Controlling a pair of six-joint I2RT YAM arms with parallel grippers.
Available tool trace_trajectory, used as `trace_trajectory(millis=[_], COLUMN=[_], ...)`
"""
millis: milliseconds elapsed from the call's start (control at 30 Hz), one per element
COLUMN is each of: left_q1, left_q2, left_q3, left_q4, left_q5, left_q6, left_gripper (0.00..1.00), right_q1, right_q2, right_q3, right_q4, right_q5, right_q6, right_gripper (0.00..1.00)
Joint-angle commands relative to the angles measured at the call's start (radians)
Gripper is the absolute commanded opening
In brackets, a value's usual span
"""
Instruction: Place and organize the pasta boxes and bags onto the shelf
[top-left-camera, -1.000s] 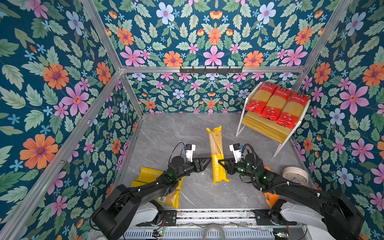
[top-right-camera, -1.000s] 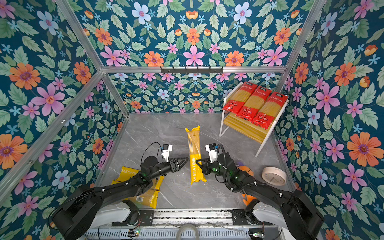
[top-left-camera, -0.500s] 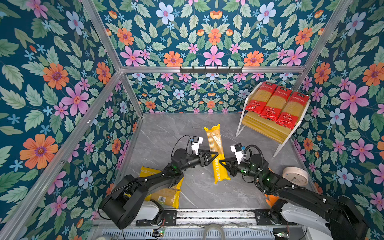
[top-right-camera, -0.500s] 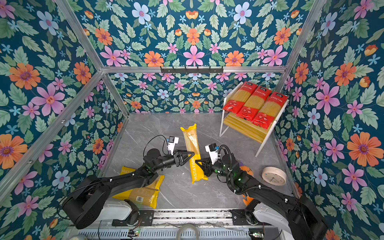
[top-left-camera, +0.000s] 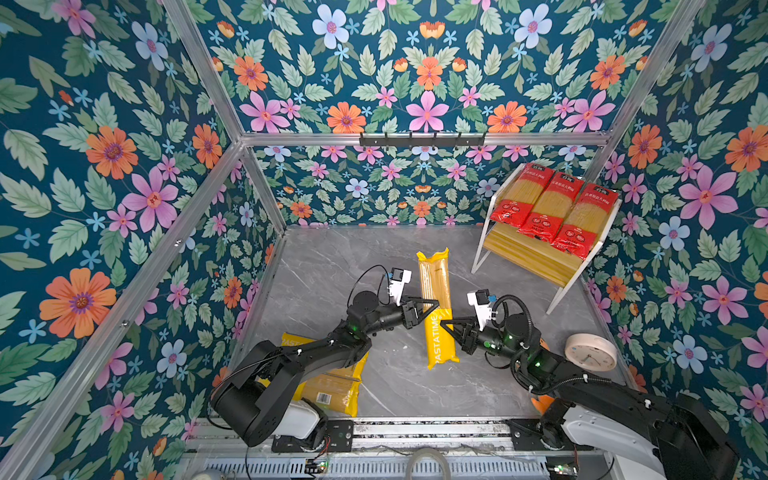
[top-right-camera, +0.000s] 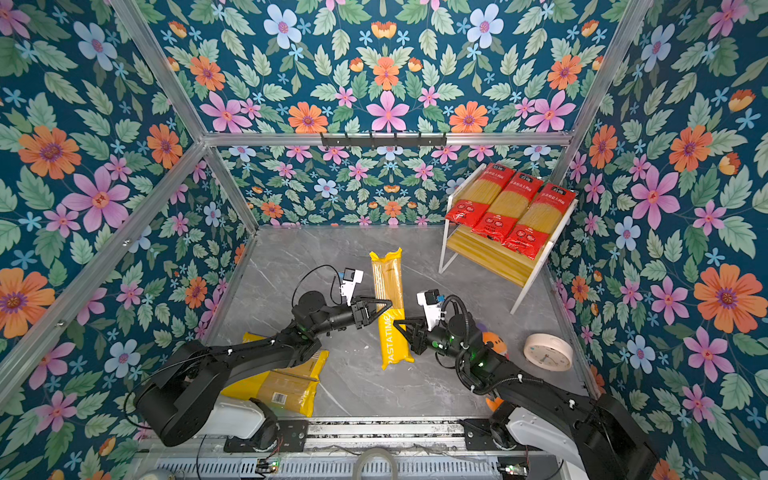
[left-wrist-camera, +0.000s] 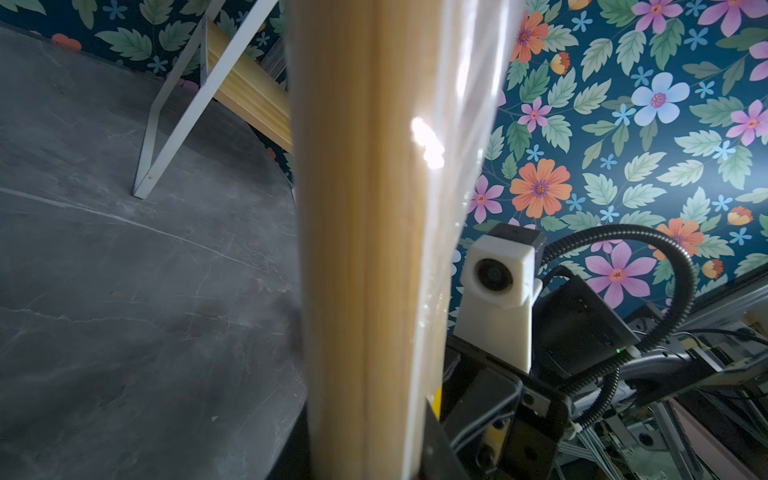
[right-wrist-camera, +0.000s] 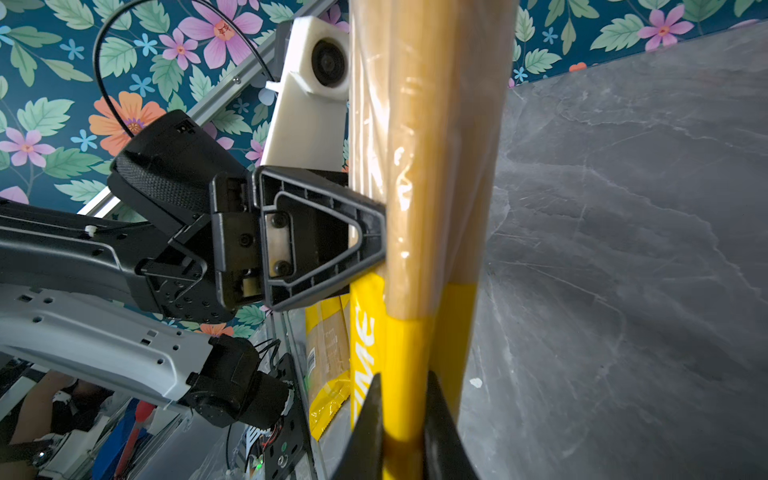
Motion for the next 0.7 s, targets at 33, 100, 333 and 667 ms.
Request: trace_trajectory(millis=[33,100,333,667], left_q1=[-0.001,-0.001,0.000,-0.001], left_q2=[0.011,0.016,0.045,0.092], left_q3=[0.021,0.026,0.043,0.029], left_q4=[0.110,0.117,0.172,0.319], left_q5=[0.016,0.020,0.039,0.032], left_q6=[-0.027,-0.025,-0.079,-0.197], left_gripper=[0.19,0.17,0.17,0.17], right_q1=[0.003,0.001,0.002,0.001], right_q2=[-0.053,-0.087,-0.189,-0.190], right_q3=[-0.030,-0.048,-0.120,-0.164], right_q4=[0.053,0.003,-0.093,-0.054], right_q5=[-0.004,0.002,0.017,-0.028], right_q6=[0.016,0.019,0.071,0.143], right_gripper=[0.34,0.41,0.55,0.59])
